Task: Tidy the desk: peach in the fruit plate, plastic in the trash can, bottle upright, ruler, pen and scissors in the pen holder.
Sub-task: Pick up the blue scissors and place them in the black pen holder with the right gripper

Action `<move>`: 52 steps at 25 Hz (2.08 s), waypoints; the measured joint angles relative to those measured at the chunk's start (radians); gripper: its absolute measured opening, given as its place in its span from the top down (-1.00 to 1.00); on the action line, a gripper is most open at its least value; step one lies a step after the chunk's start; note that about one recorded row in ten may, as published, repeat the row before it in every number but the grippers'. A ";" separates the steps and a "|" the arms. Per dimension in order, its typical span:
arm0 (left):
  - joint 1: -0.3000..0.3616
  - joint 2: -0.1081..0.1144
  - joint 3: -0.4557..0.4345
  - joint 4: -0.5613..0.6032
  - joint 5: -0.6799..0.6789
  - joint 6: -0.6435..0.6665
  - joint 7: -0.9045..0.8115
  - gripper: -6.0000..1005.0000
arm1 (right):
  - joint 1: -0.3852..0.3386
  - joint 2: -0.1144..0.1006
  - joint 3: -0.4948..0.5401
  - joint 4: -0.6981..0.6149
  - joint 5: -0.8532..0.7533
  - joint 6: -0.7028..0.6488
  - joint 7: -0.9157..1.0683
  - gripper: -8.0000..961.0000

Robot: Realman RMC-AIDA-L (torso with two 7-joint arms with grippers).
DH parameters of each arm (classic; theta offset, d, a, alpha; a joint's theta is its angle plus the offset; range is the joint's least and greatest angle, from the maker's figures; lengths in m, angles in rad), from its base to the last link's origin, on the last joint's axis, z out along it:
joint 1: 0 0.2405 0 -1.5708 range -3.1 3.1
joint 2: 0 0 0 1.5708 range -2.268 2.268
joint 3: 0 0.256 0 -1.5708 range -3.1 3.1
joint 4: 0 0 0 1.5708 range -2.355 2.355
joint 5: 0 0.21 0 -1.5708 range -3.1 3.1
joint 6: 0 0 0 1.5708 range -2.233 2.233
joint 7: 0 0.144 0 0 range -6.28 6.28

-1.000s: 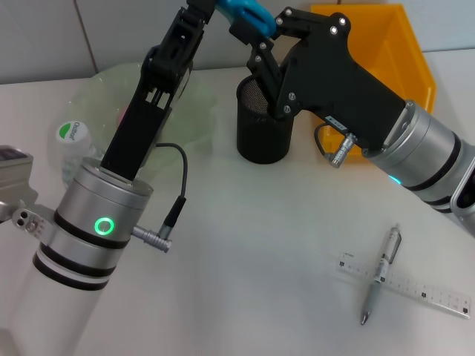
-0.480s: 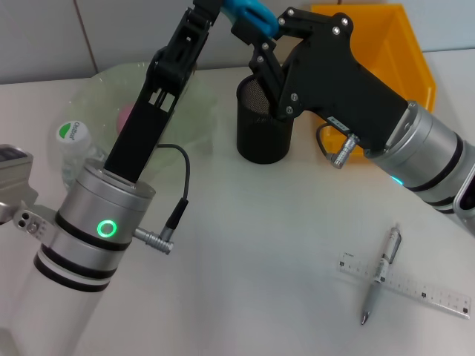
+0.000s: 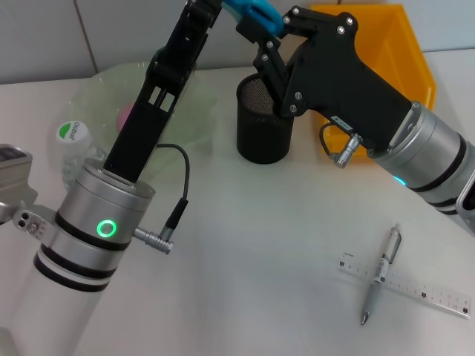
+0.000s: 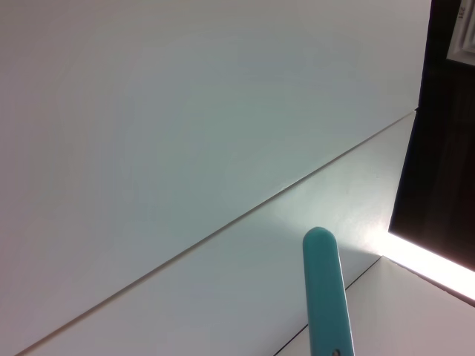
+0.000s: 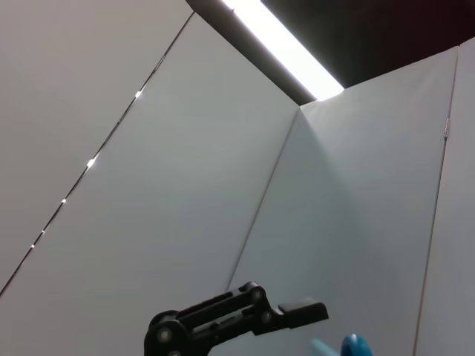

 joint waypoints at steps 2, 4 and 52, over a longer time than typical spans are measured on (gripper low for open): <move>0.000 0.000 0.000 -0.001 0.000 0.000 0.000 -0.15 | -0.001 0.000 0.000 0.000 0.000 -0.002 0.000 0.84; 0.000 0.000 0.000 -0.001 0.000 0.000 0.000 -0.28 | -0.003 0.000 0.000 0.000 0.000 -0.009 0.000 0.84; -0.034 0.023 0.142 1.115 0.638 0.307 0.051 -0.62 | 0.127 -0.157 -0.371 -1.318 -0.612 0.080 2.220 0.83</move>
